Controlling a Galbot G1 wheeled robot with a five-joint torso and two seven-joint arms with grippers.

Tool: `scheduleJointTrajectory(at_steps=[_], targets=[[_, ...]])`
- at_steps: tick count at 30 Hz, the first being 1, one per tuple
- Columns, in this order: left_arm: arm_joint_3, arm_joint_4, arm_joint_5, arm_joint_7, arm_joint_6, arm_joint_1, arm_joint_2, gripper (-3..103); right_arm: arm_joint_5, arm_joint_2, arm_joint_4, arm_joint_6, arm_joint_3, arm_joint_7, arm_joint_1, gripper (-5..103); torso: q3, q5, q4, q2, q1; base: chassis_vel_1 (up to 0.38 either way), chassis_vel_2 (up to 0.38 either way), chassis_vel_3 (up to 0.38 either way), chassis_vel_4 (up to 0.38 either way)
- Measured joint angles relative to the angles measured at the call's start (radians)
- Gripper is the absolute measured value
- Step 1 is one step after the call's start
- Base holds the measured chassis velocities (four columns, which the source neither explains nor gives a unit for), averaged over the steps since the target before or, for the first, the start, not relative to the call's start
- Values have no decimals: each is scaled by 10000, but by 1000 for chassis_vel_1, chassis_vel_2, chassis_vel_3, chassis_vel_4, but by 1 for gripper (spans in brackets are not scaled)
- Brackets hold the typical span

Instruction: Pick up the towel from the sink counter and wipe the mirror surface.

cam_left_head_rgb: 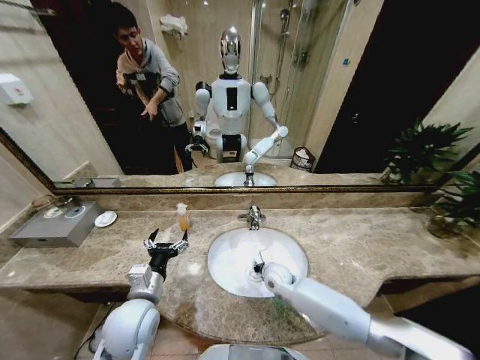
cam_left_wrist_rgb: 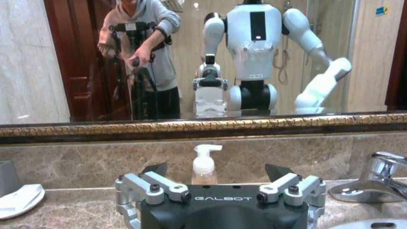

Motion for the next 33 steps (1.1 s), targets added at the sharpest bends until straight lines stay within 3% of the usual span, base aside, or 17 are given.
scheduleJointTrajectory(at_steps=[4,10,13,14,18,19,22,26,33], targets=[[0,0,0,1,0,0,0,100,-135,-896,284,-55,473,-429,-149,16,-2,0,-1,1,-2,0,0,0,0],[0,0,0,0,0,1,0,100,-420,-444,111,-78,655,-622,-387,16,-3,-13,-8,2,-3,0,0,0,0],[0,0,0,1,0,1,0,100,-583,798,-350,-34,455,-693,-333,16,1,1,-2,0,-1,0,0,0,0],[0,0,0,1,0,1,0,100,-583,798,-350,-34,455,-693,-333,16,1,1,-2,0,-1,0,0,0,0],[0,0,0,0,0,0,0,100,-597,2752,-1309,144,522,-746,88,16,1,-7,5,0,1,0,0,0,0],[0,0,0,0,0,0,0,100,-597,2752,-1309,144,522,-746,88,16,1,-7,5,0,1,0,0,0,0],[0,0,0,0,0,0,0,100,-714,3762,-1733,251,753,-743,43,16,0,-5,2,0,0,0,0,0,0],[0,0,0,0,0,0,0,100,-819,3629,-1674,282,732,-741,-54,16,-1,0,5,0,-1,0,0,0,0],[0,0,0,1,0,0,0,100,-990,1156,-758,201,1319,-791,-502,16,0,3,-4,0,0,0,0,0,0]])
